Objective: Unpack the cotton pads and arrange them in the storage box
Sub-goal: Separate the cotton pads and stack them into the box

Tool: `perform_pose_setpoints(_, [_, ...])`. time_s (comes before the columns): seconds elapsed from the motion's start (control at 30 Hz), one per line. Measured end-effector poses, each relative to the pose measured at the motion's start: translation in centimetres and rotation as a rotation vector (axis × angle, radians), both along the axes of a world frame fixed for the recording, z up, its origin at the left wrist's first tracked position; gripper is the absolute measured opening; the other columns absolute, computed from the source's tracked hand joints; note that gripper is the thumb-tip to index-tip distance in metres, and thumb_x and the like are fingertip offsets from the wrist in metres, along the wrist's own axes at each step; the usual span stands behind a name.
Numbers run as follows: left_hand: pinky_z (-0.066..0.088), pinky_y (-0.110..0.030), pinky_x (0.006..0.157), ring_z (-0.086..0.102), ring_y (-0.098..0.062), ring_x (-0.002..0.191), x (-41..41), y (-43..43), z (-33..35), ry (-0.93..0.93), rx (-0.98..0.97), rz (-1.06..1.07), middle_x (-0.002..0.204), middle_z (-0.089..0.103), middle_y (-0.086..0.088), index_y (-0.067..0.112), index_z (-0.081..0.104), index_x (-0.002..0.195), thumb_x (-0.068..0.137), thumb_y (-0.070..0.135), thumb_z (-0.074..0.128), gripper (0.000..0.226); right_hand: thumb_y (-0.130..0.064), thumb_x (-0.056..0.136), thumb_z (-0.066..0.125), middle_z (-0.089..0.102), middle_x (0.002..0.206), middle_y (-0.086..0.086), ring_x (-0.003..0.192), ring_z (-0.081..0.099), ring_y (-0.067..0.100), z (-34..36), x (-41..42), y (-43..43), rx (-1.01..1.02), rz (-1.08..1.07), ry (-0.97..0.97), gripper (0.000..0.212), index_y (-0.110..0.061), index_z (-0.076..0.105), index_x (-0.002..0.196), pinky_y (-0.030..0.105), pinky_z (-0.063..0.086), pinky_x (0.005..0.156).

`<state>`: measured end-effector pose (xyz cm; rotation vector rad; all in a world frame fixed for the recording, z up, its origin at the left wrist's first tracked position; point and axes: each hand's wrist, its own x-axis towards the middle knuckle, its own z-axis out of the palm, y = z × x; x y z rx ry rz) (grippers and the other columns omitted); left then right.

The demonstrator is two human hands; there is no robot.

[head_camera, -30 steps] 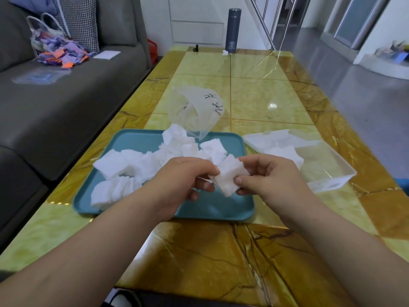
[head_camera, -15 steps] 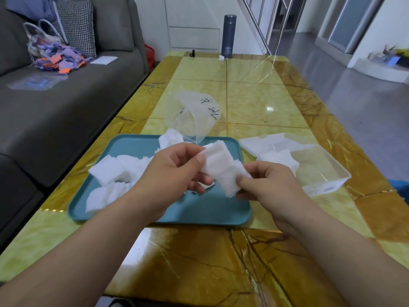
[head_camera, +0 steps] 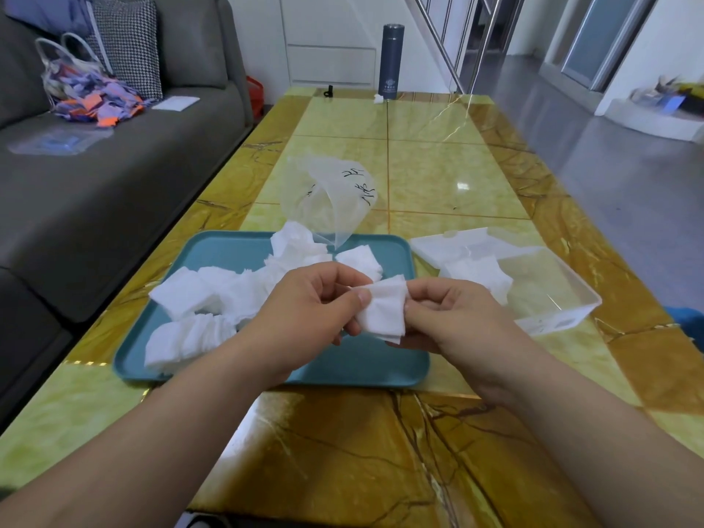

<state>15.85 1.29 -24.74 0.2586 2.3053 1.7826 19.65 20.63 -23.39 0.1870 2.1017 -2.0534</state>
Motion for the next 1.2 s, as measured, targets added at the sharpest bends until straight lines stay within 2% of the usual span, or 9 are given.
perform_pose_setpoints(0.23, [0.05, -0.03, 0.057, 0.064, -0.017, 0.064, 0.0, 0.0, 0.1, -0.037, 0.044, 0.029, 0.073, 0.072, -0.013, 0.014, 0.074, 0.1, 0.1, 0.013, 0.065, 0.009, -0.004, 0.103, 0.056, 0.081, 0.099, 0.007, 0.098, 0.077, 0.02, -0.3, 0.0, -0.1, -0.003, 0.015, -0.024, 0.024, -0.011, 0.076, 0.114, 0.032, 0.064, 0.082])
perform_pose_setpoints(0.53, [0.047, -0.028, 0.057, 0.064, -0.014, 0.063, 0.1, 0.1, 0.2, 0.007, -0.018, 0.034, 0.078, 0.075, -0.01, 0.022, 0.074, 0.097, 0.099, 0.019, 0.067, 0.009, -0.003, 0.102, 0.056, 0.081, 0.101, 0.007, 0.1, 0.077, 0.02, -0.1, 0.0, 0.0, -0.011, 0.04, -0.044, 0.025, -0.012, 0.077, 0.114, 0.033, 0.063, 0.083])
perform_pose_setpoints(0.63, [0.045, -0.021, 0.054, 0.062, -0.013, 0.059, 0.2, 0.1, 0.1, 0.022, -0.023, 0.065, 0.077, 0.074, -0.013, 0.021, 0.075, 0.095, 0.098, 0.018, 0.068, 0.008, -0.003, 0.098, 0.059, 0.081, 0.1, 0.011, 0.099, 0.077, 0.024, 0.1, 0.0, -0.1, -0.031, 0.055, -0.064, 0.024, -0.012, 0.08, 0.107, 0.038, 0.063, 0.086])
perform_pose_setpoints(0.73, [0.044, -0.019, 0.051, 0.06, -0.014, 0.057, 0.2, 0.2, 0.3, 0.031, -0.015, 0.086, 0.075, 0.073, -0.015, 0.02, 0.078, 0.094, 0.095, 0.018, 0.072, 0.007, -0.017, 0.094, 0.071, 0.08, 0.1, 0.014, 0.099, 0.077, 0.029, 0.0, 0.0, -0.1, -0.062, 0.042, -0.065, 0.014, -0.009, 0.08, 0.102, 0.043, 0.063, 0.089])
perform_pose_setpoints(0.8, [0.05, -0.026, 0.056, 0.061, -0.014, 0.059, 0.3, 0.3, 0.4, 0.033, -0.021, 0.069, 0.076, 0.073, -0.013, 0.022, 0.079, 0.094, 0.094, 0.019, 0.073, 0.006, -0.023, 0.091, 0.077, 0.08, 0.096, 0.014, 0.096, 0.078, 0.027, -0.3, 0.1, -0.2, -0.026, 0.003, -0.055, 0.02, -0.007, 0.078, 0.102, 0.044, 0.064, 0.088])
perform_pose_setpoints(0.9, [0.058, -0.042, 0.071, 0.064, -0.015, 0.067, 0.5, 0.4, 0.4, 0.037, -0.016, 0.061, 0.083, 0.075, -0.01, 0.026, 0.078, 0.1, 0.095, 0.022, 0.073, 0.008, -0.019, 0.093, 0.075, 0.08, 0.094, 0.012, 0.093, 0.078, 0.025, -0.7, 0.0, -0.3, -0.028, -0.051, -0.06, 0.018, -0.006, 0.073, 0.105, 0.041, 0.065, 0.082])
perform_pose_setpoints(1.03, [0.05, -0.024, 0.064, 0.065, -0.012, 0.073, 0.6, 0.4, 1.0, -0.058, 0.072, -0.007, 0.084, 0.073, -0.004, 0.029, 0.071, 0.115, 0.087, 0.027, 0.082, 0.03, -0.015, 0.099, 0.066, 0.08, 0.097, 0.013, 0.095, 0.078, 0.024, -0.8, -0.2, -0.5, -0.113, -0.112, -0.062, 0.016, -0.007, 0.067, 0.113, 0.037, 0.065, 0.079])
perform_pose_setpoints(1.13, [0.058, -0.035, 0.09, 0.076, -0.02, 0.096, 0.8, 0.5, 0.9, -0.105, 0.091, -0.128, 0.1, 0.08, -0.003, 0.024, 0.067, 0.123, 0.082, 0.007, 0.084, 0.049, -0.012, 0.102, 0.062, 0.08, 0.097, 0.017, 0.094, 0.078, 0.031, -0.9, -0.4, -0.6, -0.207, -0.153, -0.056, 0.02, -0.01, 0.061, 0.121, 0.039, 0.065, 0.079])
perform_pose_setpoints(1.2, [0.057, -0.041, 0.098, 0.076, -0.023, 0.102, 1.0, 0.6, 0.9, -0.087, 0.074, -0.136, 0.102, 0.08, -0.005, 0.024, 0.065, 0.126, 0.082, 0.0, 0.082, 0.052, -0.009, 0.102, 0.062, 0.08, 0.099, 0.017, 0.094, 0.078, 0.032, -0.8, -0.5, -0.6, -0.24, -0.169, -0.04, 0.025, -0.018, 0.061, 0.125, 0.043, 0.065, 0.081])
